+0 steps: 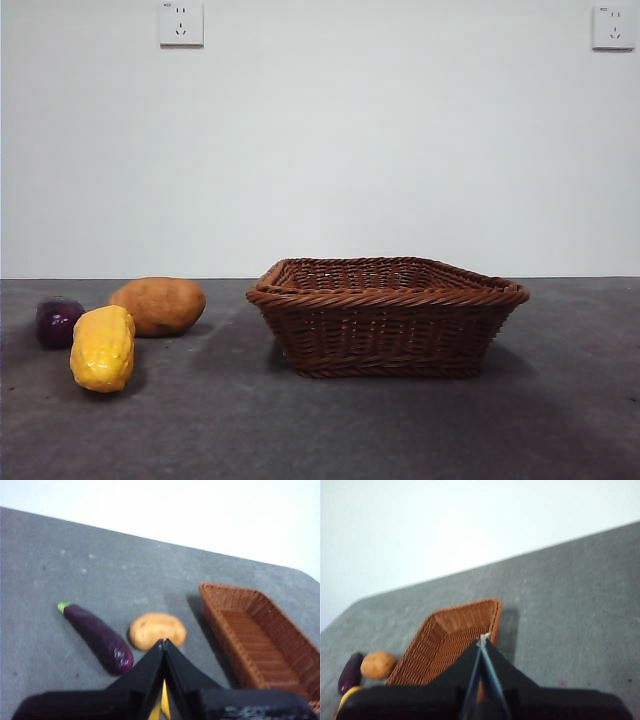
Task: Help me put the vegetables on the table into the basket
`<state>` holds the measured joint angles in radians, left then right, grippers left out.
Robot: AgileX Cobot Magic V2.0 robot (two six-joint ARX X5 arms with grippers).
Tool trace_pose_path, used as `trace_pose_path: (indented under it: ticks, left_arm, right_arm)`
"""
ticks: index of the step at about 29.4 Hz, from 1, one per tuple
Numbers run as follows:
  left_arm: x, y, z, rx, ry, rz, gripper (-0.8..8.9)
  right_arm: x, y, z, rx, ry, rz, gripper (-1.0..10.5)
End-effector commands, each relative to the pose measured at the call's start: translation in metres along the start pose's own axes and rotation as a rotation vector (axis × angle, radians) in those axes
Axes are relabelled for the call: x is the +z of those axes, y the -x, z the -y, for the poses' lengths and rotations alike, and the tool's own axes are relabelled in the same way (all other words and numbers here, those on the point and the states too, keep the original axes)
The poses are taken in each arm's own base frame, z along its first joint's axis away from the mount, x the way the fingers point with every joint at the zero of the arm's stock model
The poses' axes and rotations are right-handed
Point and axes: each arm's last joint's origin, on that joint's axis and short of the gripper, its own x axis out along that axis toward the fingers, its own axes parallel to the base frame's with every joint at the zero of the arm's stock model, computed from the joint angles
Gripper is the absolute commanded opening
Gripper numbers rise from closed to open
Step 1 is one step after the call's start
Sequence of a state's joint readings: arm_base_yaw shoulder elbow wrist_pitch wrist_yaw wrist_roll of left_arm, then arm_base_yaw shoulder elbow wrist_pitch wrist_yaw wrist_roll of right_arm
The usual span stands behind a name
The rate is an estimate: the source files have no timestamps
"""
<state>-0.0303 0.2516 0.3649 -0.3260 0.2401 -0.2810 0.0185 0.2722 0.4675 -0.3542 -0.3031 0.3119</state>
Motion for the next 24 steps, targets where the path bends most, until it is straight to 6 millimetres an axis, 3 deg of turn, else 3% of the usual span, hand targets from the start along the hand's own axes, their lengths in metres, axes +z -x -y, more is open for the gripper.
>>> trace_pose_path:
  ticks: [1, 8, 15, 24]
  left_arm:
    - [0.020, 0.002, 0.007, -0.023, -0.033, -0.025, -0.06]
    - [0.062, 0.002, 0.024, -0.154, -0.095, -0.159, -0.06]
    - [0.094, 0.004, 0.035, -0.180, -0.168, -0.267, -0.06]
    - [0.100, 0.005, 0.037, -0.178, -0.184, -0.314, -0.02]
  right_arm:
    - [0.020, 0.000, -0.007, -0.006, 0.065, -0.089, -0.1]
    - [0.060, -0.005, -0.020, 0.017, 0.187, -0.364, -0.1]
    - [0.089, -0.013, -0.028, 0.072, 0.236, -0.490, -0.1]
    - [0.090, -0.023, -0.027, 0.129, 0.209, -0.560, 0.0]
